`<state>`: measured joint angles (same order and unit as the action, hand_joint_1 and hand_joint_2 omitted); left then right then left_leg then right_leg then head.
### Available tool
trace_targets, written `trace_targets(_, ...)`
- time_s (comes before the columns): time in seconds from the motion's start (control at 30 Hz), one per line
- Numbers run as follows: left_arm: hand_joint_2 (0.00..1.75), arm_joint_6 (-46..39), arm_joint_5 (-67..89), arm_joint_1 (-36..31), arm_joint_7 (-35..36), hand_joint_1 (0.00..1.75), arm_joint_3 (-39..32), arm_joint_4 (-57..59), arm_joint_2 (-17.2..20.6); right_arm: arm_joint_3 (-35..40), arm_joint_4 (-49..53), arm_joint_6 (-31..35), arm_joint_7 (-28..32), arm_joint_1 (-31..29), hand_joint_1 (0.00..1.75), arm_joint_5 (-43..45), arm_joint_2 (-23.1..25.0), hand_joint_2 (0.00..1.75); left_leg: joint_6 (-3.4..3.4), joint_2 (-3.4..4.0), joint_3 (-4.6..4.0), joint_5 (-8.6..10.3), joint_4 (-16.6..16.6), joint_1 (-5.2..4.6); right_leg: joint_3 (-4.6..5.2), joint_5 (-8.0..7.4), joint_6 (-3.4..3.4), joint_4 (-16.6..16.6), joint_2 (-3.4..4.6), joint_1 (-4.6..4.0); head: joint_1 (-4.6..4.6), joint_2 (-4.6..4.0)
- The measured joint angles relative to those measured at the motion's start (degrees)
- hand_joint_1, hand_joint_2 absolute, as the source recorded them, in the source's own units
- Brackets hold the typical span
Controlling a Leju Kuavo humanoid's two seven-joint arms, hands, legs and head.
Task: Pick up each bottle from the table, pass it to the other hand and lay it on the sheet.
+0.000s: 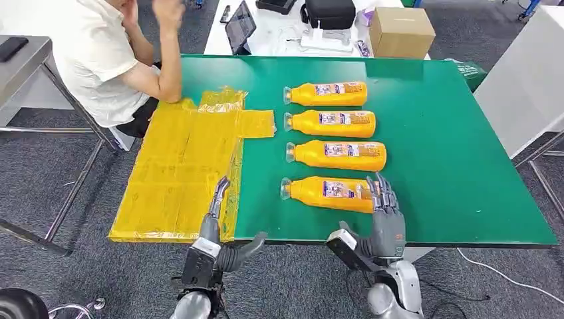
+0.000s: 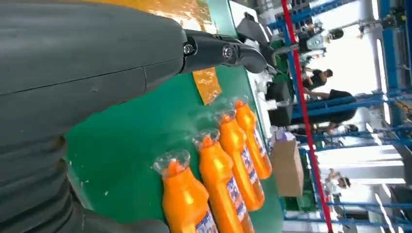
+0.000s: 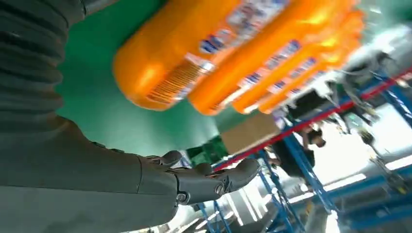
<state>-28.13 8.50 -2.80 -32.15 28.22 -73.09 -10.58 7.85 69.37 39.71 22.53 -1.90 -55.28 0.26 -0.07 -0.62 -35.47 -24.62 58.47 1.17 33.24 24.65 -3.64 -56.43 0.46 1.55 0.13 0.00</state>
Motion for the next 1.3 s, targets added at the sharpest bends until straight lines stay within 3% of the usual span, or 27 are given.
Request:
trace_targets(0.5,1.75,0.55,-0.76,-1.2,0.0,0.0,0.15,0.96,-1.38,-0.96,-7.21,0.09,-7.62,-9.12,0.0,-16.64,-1.46,1.75,0.01,0.0,0.02,0.02,0.01,0.0,-0.01,-0.01,-0.01,-0.01,0.0,0.0,0.0,0.0)
trace_targets(1.0,1.75,0.37,-1.75,-2.26,0.13,0.0,1.07,2.05,-1.77,3.78,-14.14,-3.21,-14.71,-14.22,0.0,-13.39,-3.93,1.75,0.01,0.0,0.01,0.01,0.01,0.0,-0.02,-0.01,-0.01,-0.01,0.0,0.0,0.0,0.0)
trace_targets(1.17,1.75,1.03,-1.27,-2.36,1.92,0.0,1.09,2.05,-1.77,5.2,-16.72,-10.72,-17.75,-15.38,0.0,-11.29,-5.07,1.75,0.01,-0.03,0.0,0.01,0.01,0.0,-0.02,-0.01,-0.01,-0.01,-0.01,0.0,0.0,0.0)
trace_targets(1.3,1.75,1.73,-1.22,-2.45,2.58,0.0,1.09,2.1,-1.77,5.99,-18.44,-12.13,-18.38,-15.97,0.0,-10.44,-5.92,1.75,0.01,-0.01,0.0,0.01,0.01,0.0,-0.01,-0.01,-0.01,-0.01,-0.01,0.0,-0.02,0.0)
